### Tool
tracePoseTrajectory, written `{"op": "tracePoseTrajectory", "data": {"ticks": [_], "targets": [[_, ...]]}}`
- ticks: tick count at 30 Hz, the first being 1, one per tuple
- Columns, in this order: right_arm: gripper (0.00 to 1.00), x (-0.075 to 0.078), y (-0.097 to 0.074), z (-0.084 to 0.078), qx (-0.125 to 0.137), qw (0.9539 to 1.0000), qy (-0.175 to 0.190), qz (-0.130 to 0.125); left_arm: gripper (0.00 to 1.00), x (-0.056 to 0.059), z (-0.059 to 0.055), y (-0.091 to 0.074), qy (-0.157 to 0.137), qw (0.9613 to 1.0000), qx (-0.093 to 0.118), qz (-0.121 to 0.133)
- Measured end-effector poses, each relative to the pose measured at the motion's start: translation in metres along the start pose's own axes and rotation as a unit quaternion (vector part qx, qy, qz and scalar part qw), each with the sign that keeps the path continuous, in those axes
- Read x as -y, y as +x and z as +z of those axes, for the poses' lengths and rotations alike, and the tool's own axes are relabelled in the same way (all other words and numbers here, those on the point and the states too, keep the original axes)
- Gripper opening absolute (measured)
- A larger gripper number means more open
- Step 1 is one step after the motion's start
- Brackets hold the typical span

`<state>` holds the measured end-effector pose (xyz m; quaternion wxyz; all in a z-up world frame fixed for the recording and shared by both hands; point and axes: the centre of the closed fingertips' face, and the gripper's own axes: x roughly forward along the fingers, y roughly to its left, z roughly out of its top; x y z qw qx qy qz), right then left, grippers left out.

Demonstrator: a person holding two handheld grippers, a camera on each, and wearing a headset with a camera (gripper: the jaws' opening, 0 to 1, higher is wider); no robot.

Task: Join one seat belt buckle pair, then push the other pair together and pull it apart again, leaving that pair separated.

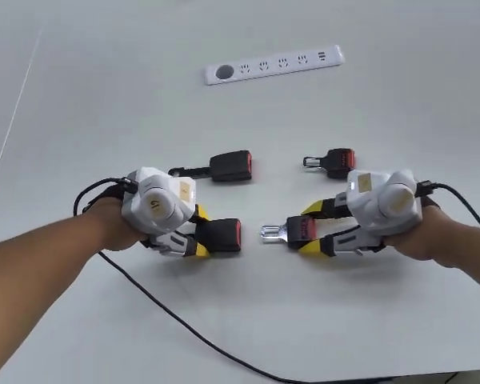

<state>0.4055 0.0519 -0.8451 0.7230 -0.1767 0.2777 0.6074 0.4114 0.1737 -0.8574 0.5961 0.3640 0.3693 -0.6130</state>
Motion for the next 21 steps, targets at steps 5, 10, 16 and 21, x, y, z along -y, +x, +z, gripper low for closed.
{"op": "tracePoseTrajectory", "data": {"ticks": [5, 10, 16, 21], "targets": [[0.34, 0.001, 0.019, 0.012, -0.004, 1.0000, -0.001, 0.003, 0.33, 0.000, 0.000, 0.001, 0.006, 1.0000, -0.002, -0.003], [0.34, -0.003, 0.028, 0.014, -0.013, 0.9997, -0.014, 0.011, 0.33, 0.000, 0.001, 0.003, 0.009, 0.9999, -0.008, -0.004], [0.34, -0.004, 0.035, 0.015, -0.015, 0.9996, -0.017, 0.013, 0.33, 0.001, 0.001, 0.003, 0.016, 0.9997, -0.014, -0.007], [0.34, -0.005, 0.041, 0.019, -0.006, 0.9999, -0.006, 0.008, 0.33, 0.001, 0.002, 0.004, 0.027, 0.9991, -0.030, -0.009]]}}
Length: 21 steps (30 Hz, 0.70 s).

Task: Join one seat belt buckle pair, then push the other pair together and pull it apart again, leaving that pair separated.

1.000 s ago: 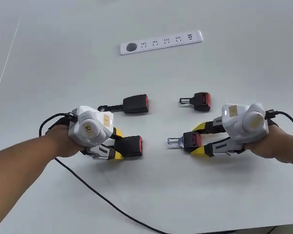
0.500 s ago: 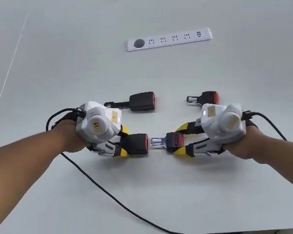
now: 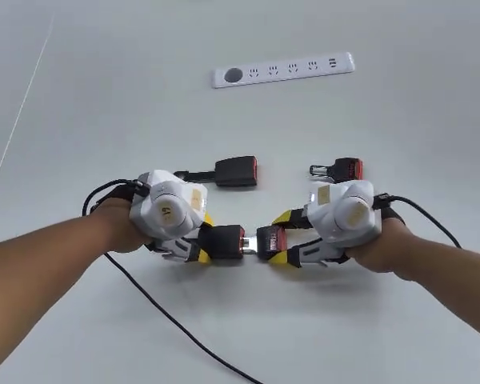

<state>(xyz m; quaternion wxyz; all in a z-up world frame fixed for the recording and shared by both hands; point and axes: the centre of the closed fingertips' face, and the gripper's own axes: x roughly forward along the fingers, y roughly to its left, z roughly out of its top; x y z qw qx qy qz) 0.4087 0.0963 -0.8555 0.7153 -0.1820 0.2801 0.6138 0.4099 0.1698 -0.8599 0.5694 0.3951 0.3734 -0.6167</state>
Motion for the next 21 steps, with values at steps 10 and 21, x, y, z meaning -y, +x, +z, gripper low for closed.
{"op": "tracePoseTrajectory", "data": {"ticks": [10, 21], "targets": [[0.33, -0.004, 0.011, 0.011, 0.000, 0.9998, 0.013, -0.013, 0.33, 0.000, -0.004, -0.004, -0.012, 0.9999, -0.001, 0.005], [0.34, -0.005, 0.010, 0.009, -0.006, 0.9995, 0.019, -0.023, 0.32, 0.001, -0.002, -0.003, -0.011, 0.9999, 0.000, 0.005]]}}
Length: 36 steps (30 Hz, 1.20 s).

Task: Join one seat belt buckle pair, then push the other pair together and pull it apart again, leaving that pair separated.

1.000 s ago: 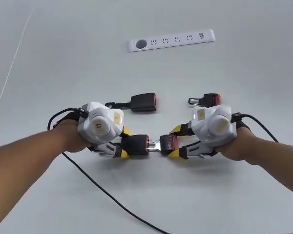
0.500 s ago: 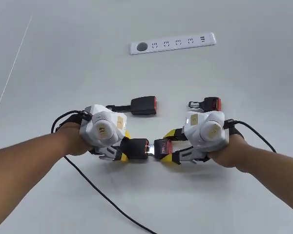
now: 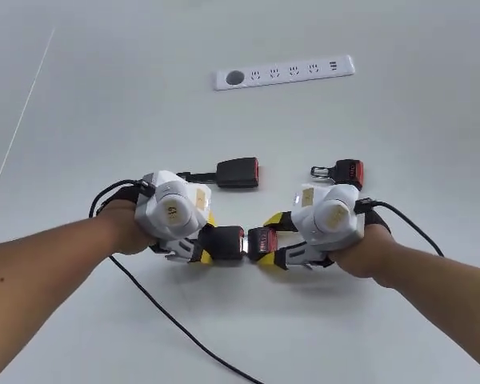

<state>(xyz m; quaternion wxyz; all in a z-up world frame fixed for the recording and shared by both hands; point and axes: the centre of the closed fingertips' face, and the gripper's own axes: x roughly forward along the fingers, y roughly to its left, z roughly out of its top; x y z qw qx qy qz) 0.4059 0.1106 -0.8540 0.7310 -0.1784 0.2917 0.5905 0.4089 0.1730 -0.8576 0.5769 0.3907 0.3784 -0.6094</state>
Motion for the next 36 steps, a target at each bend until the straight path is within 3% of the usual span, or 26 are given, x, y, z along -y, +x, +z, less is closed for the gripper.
{"op": "tracePoseTrajectory", "data": {"ticks": [11, 16, 17, 18, 28, 34, 36], "targets": [[0.33, -0.0003, -0.0019, -0.0043, 0.020, 0.9998, -0.002, -0.004, 0.32, -0.0011, -0.0013, -0.0008, 0.005, 0.9993, 0.036, -0.009], [0.33, -0.0002, -0.0032, -0.0036, 0.035, 0.9993, 0.008, -0.008, 0.32, 0.0014, 0.0020, -0.0013, -0.015, 0.9971, 0.074, 0.002], [0.33, -0.0011, -0.0035, -0.0024, 0.048, 0.9985, 0.027, -0.007, 0.32, 0.0017, 0.0024, -0.0018, -0.017, 0.9967, 0.079, 0.002], [0.33, -0.0010, -0.0036, -0.0014, 0.061, 0.9972, 0.042, -0.006, 0.32, 0.0014, 0.0023, -0.0022, -0.019, 0.9964, 0.082, 0.001], [0.33, -0.0018, -0.0036, -0.0020, 0.064, 0.9977, 0.016, -0.012, 0.32, 0.0020, 0.0055, -0.0046, -0.013, 0.9948, 0.099, -0.019], [0.33, -0.0031, -0.0046, -0.0020, 0.087, 0.9952, 0.042, -0.017, 0.32, 0.0040, 0.0055, -0.0048, -0.015, 0.9934, 0.114, -0.007], [0.33, -0.0035, -0.0045, -0.0010, 0.088, 0.9951, 0.041, -0.018, 0.32, 0.0032, 0.0054, -0.0056, -0.030, 0.9917, 0.125, -0.003]]}}
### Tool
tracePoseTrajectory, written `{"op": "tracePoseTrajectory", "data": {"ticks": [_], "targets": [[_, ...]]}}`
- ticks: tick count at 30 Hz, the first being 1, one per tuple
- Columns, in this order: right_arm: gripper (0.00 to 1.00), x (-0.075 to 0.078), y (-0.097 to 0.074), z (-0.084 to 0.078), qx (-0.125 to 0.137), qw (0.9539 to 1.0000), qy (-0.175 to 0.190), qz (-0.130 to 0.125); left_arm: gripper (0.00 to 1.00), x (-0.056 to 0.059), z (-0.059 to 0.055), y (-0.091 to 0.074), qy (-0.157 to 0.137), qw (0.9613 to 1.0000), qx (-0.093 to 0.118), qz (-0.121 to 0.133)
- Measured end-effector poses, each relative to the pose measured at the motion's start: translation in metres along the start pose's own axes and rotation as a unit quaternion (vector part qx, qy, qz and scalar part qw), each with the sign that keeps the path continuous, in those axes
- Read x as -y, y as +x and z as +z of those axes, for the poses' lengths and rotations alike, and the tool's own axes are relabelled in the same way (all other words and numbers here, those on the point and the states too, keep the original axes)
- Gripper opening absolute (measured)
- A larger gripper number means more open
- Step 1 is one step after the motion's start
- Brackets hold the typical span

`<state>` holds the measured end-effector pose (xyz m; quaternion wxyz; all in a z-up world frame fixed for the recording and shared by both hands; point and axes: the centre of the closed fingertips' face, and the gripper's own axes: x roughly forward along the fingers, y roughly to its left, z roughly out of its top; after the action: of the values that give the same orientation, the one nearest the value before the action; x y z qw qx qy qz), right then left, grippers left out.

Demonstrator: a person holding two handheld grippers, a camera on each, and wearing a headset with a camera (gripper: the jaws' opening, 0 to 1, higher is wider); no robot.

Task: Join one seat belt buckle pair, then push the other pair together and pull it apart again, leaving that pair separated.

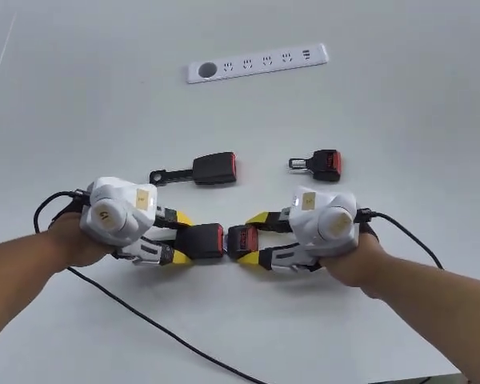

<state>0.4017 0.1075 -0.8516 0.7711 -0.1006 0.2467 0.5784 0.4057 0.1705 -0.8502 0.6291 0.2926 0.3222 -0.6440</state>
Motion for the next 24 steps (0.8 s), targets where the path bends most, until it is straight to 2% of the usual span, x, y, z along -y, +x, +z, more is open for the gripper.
{"op": "tracePoseTrajectory", "data": {"ticks": [12, 24], "targets": [[0.33, 0.0000, 0.0004, -0.0002, 0.002, 0.9999, -0.016, -0.001, 0.32, -0.0003, -0.0006, 0.0002, 0.017, 0.9998, 0.001, -0.012], [0.33, 0.0002, 0.0006, -0.0004, 0.008, 0.9999, -0.013, -0.005, 0.32, -0.0014, -0.0016, 0.0002, 0.012, 0.9999, 0.007, -0.007]]}}
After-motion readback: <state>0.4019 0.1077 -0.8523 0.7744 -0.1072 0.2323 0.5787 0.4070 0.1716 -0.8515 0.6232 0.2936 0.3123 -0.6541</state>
